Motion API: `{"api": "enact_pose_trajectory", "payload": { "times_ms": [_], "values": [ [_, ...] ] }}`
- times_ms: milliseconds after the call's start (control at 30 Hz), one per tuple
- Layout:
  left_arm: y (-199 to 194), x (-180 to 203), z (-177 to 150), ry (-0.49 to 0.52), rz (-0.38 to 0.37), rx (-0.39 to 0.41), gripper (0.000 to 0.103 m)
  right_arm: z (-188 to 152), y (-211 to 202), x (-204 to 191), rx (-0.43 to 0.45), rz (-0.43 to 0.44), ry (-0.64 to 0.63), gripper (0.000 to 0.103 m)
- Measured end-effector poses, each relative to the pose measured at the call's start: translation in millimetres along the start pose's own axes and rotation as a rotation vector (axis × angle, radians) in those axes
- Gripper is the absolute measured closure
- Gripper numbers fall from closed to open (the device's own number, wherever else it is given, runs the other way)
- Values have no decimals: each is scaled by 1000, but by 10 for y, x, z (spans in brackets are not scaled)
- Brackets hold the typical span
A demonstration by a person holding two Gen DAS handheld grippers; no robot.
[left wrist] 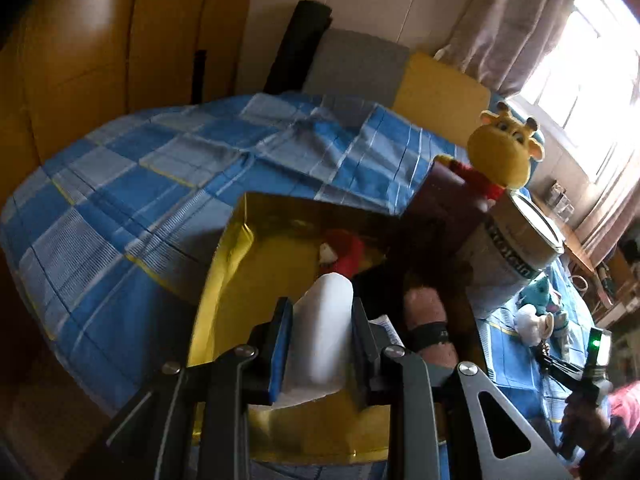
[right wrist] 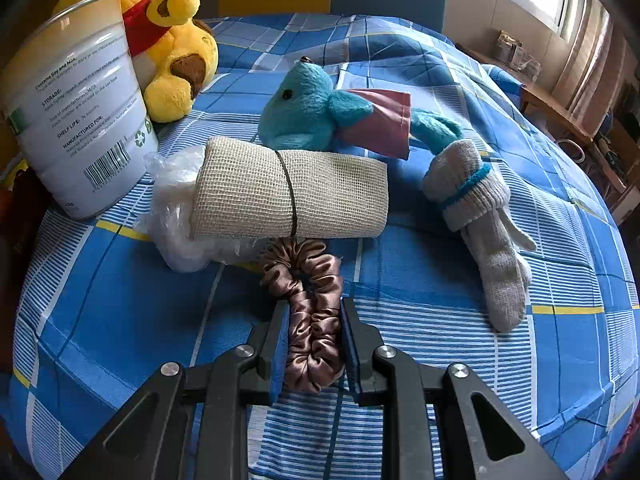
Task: Organize soft objects
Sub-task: 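Carry the white foam block into the gold tray and open the left tool, then carry the brown scrunchie into the gold tray and open the right tool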
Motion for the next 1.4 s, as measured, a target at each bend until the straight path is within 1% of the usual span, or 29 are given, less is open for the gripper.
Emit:
{"api": "enact_pose_trajectory", "payload": {
  "times_ms": [133,267,367,400,433,467,500,533,633,800,933,1033,1100,1133,1200,1267,1400],
  "values": [
    [230,69,65,-10,-18,-28,75,4,2,14,1,3,5,80],
    [524,138,165,-15,-11,-63,73,5,2,19,1,4,6,80],
    [696,209,204,5,-13,-81,66,8,2,30,3,6,10,80],
    [740,229,206,9,-8,-86,55,-1,1,22,3,6,11,80],
    [759,239,203,0,-26,-89,41,-1,2,23,4,7,11,80],
    [753,236,198,-10,-43,-88,34,2,3,31,4,9,13,80],
    [732,237,196,-18,-53,-80,26,-1,3,23,5,9,14,80],
    [689,236,193,-22,-52,-65,22,-1,4,23,5,9,14,80],
    [554,232,162,-16,-38,-30,21,-8,5,21,7,8,16,80],
    [360,247,0,34,6,-9,21,-6,-10,12,-4,-8,29,80],
    [220,284,-147,106,60,15,21,-22,-53,73,-40,-23,61,81],
    [89,338,-214,164,92,53,21,-58,-91,139,-69,-37,89,81],
    [4,380,-232,189,91,79,21,-85,-125,197,-94,-49,112,81],
    [-37,400,-237,201,89,94,19,-90,-141,228,-106,-57,124,81],
    [-122,441,-242,222,82,121,17,-92,-201,296,-121,-75,147,84],
    [-178,478,-236,239,73,138,17,-83,-332,367,-106,-73,169,84],
    [-216,530,-229,256,57,151,17,-7,-617,432,-60,-77,164,85]
  ]
}}
Point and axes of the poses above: each gripper's, at about its wrist camera, not at the fingertips, and y roughly the way its jaws point, x to its right, z to its top, the point moved 1 cm from there along y, roughly the way its jaws point, and after that the axes turned 5 degrees about z, right-handed, at the moved point
